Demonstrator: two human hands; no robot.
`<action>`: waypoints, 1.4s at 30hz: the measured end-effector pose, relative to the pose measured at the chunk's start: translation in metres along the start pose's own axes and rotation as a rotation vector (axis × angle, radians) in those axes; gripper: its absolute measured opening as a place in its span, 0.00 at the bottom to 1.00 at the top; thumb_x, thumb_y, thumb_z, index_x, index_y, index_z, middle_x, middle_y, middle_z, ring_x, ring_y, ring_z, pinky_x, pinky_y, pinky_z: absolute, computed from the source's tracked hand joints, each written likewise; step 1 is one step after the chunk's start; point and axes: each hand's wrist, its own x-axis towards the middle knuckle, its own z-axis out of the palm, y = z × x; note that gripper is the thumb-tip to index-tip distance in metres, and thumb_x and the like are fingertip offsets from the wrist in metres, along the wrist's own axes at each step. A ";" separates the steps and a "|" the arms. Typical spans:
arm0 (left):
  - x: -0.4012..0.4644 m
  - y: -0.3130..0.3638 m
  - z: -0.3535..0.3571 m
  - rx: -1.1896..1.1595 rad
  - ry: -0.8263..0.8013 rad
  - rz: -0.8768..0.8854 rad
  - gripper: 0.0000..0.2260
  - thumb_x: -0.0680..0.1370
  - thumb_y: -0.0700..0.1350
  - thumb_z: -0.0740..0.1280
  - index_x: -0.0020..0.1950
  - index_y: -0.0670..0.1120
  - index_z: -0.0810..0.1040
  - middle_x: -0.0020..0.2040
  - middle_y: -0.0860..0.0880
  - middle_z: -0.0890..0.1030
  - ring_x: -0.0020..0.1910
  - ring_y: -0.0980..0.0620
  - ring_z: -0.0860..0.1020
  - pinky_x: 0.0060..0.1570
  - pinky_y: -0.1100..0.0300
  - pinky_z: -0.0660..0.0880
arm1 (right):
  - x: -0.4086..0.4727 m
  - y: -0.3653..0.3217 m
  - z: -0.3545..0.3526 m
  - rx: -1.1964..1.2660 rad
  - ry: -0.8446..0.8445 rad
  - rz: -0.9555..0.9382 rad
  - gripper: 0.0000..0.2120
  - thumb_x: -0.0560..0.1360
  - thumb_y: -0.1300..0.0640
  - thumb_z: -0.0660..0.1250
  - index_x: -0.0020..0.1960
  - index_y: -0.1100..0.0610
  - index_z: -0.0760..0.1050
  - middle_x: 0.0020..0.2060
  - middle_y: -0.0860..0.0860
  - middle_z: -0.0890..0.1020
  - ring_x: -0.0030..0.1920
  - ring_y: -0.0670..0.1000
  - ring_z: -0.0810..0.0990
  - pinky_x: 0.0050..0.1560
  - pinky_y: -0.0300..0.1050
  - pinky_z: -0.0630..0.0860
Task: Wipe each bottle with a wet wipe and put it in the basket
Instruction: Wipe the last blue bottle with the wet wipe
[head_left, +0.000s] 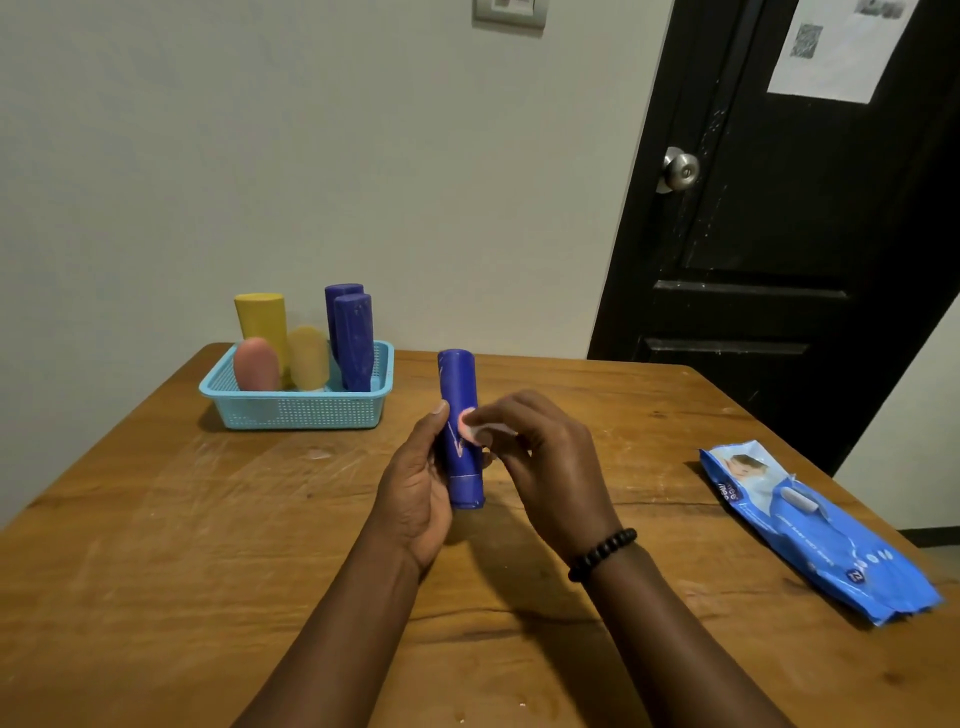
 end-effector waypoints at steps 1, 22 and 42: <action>0.000 0.001 -0.001 -0.013 0.014 0.000 0.17 0.76 0.48 0.66 0.63 0.42 0.78 0.52 0.43 0.84 0.50 0.50 0.82 0.48 0.56 0.80 | -0.008 0.001 0.002 0.006 -0.017 -0.012 0.10 0.74 0.65 0.68 0.54 0.55 0.80 0.52 0.45 0.79 0.51 0.34 0.75 0.51 0.25 0.72; -0.002 -0.005 0.002 0.061 -0.037 0.003 0.10 0.82 0.46 0.61 0.61 0.47 0.77 0.51 0.45 0.85 0.50 0.49 0.79 0.52 0.53 0.75 | 0.041 -0.010 -0.013 -0.018 0.067 -0.010 0.11 0.75 0.65 0.69 0.55 0.55 0.80 0.53 0.49 0.80 0.52 0.43 0.78 0.51 0.33 0.77; -0.002 -0.007 0.006 0.053 0.041 0.034 0.11 0.83 0.49 0.59 0.57 0.47 0.78 0.42 0.47 0.84 0.43 0.52 0.80 0.46 0.55 0.77 | -0.011 -0.009 -0.011 0.085 -0.041 0.062 0.13 0.75 0.67 0.68 0.55 0.53 0.81 0.52 0.45 0.80 0.54 0.39 0.77 0.52 0.29 0.75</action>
